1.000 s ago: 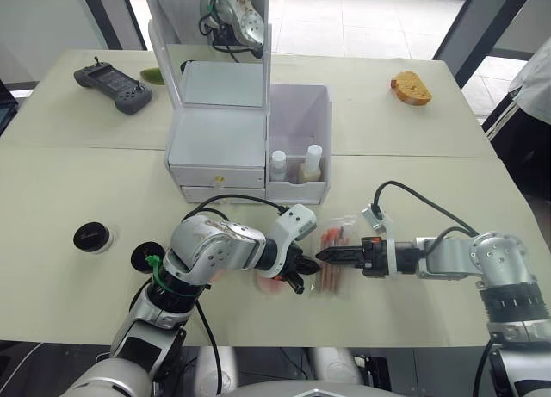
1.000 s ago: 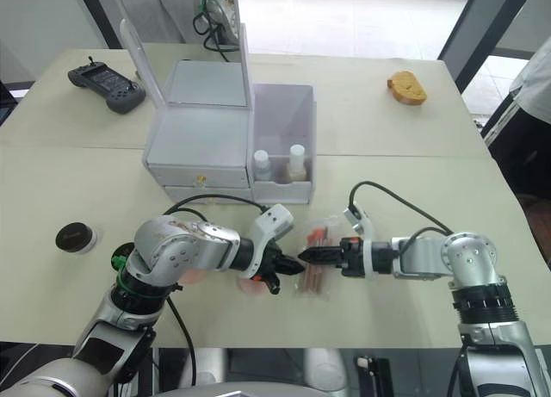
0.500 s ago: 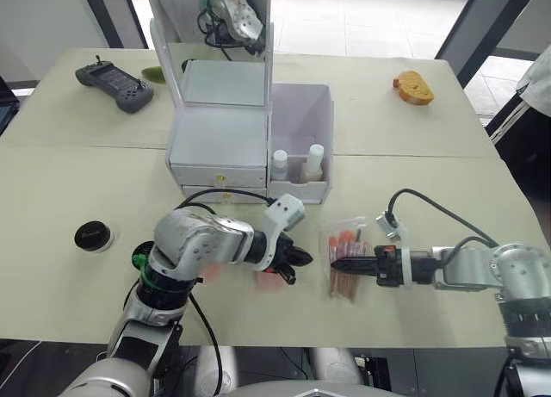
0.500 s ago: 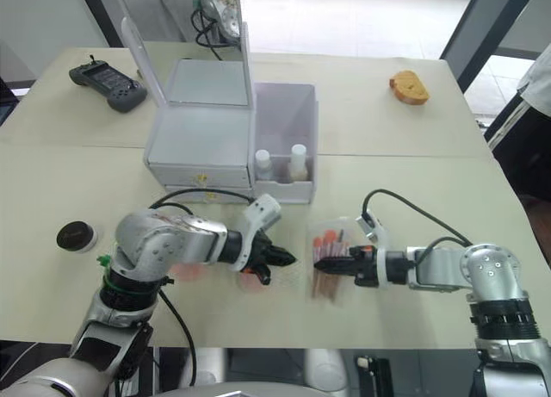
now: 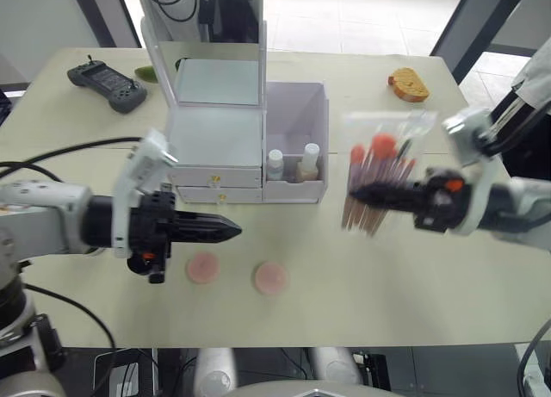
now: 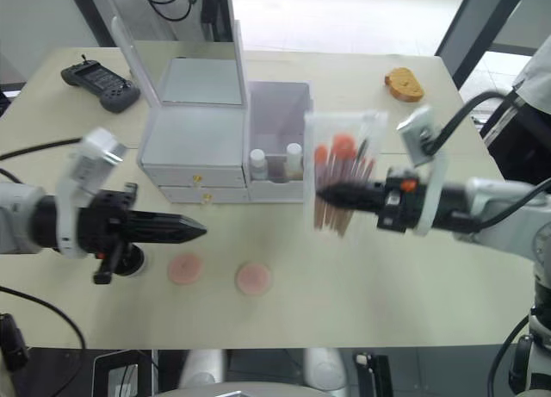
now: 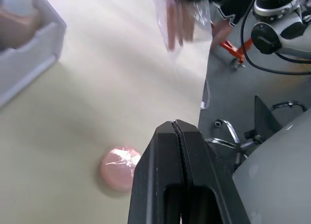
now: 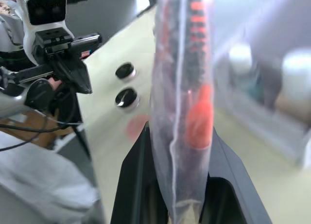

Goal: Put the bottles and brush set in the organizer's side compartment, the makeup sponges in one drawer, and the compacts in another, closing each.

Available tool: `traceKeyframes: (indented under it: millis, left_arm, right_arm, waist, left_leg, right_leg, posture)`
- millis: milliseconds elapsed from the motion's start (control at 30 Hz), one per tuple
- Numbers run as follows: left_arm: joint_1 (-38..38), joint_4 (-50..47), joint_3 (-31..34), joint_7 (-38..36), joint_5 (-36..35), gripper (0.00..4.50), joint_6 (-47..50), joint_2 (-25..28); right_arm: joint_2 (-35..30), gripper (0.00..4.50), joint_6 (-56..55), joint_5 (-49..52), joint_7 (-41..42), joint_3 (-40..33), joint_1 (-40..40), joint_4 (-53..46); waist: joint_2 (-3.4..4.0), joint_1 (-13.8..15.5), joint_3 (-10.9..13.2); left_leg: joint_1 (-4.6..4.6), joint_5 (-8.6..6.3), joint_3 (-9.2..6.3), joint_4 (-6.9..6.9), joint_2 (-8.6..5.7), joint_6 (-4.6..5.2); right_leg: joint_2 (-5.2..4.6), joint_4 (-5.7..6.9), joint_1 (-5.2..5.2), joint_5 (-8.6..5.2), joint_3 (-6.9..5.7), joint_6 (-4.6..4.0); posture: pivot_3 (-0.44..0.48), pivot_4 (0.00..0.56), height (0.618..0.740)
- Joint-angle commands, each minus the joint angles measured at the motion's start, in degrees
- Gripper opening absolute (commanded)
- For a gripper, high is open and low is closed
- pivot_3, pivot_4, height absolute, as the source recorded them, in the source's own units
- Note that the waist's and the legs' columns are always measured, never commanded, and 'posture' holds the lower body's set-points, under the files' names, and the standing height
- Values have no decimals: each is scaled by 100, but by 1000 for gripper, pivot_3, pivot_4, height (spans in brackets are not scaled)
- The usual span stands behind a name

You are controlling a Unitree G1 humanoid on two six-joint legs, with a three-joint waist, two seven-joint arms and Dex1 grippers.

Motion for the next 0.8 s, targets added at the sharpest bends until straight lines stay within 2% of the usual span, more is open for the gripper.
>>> traceKeyframes:
  millis: [33,133,200,267,333,367,467,533,667,800]
  left_arm:
    - [421,6,627,-357,791,0,-1144,255]
    - [805,339,621,-517,1567,0,-2061,292]
    - [882,512,533,-537,1720,0,-2367,254]
    - [808,694,436,-461,1479,0,-2280,215]
    - [726,795,417,-288,914,0,-2035,102]
    - [696,830,401,-155,662,0,-1937,50]
    - [835,626,185,109,574,0,-1985,-76]
    - [923,543,144,179,404,0,-1996,-114]
    - [1100,392,41,208,234,0,-2059,-88]
    - [1165,345,-24,268,161,0,-2117,-59]
  right_arm:
    - [11,229,-715,-1520,734,816,-972,714]
    - [371,229,-2026,-3184,1650,1793,-1796,1602]
    - [711,229,-2611,-3987,2059,2292,-2233,2374]
    - [1126,229,-3350,-4752,2435,2670,-2675,3322]
    - [1696,229,-4489,-5556,2631,2934,-3268,4637]
    - [1900,229,-4949,-5805,2806,2986,-3472,5146]
    - [2545,229,-5702,-6015,3178,2730,-4155,6632]
    - [2830,229,-6054,-6210,3373,2674,-4485,7345]
    - [3282,229,-6421,-6476,3661,2489,-4862,8318]
    - [3524,229,-6777,-6815,3620,2332,-4937,8876]
  waist:
    - [-1,10,0]
    - [0,10,0]
    - [-1,10,1]
    - [-1,6,2]
    - [2,-1,5]
    - [3,-10,9]
    - [9,-14,14]
    - [10,-19,14]
    - [11,-25,15]
    - [12,-50,16]
  left_leg:
    - [2,0,2,0,1,-1]
    - [2,2,2,-4,1,-3]
    - [-1,2,4,-8,1,-3]
    - [-6,3,4,-13,2,-5]
    - [-18,3,4,-15,2,-5]
    - [-18,3,4,-15,2,-5]
    - [-30,5,3,-22,5,-6]
    - [-39,5,3,-29,6,-6]
    - [-44,5,3,-35,7,-7]
    - [-43,12,3,-31,7,-18]
  right_leg:
    - [0,-1,-1,1,-1,-4]
    - [1,-3,-6,3,0,-7]
    - [1,-3,-10,3,0,-7]
    - [1,-2,-13,3,-2,-7]
    - [1,-1,-22,4,-2,-6]
    - [1,1,-23,5,-2,-4]
    - [3,8,-33,26,-8,26]
    - [4,8,-43,45,-11,-3]
    - [4,10,-51,47,-14,-10]
    - [4,28,-55,47,-15,-10]
  posture:
    - [0,150,705]
    - [0,150,705]
    - [0,150,705]
    - [0,150,705]
    - [0,150,705]
    - [0,150,705]
    - [0,150,705]
    - [0,150,705]
    - [0,150,705]
    - [0,150,705]
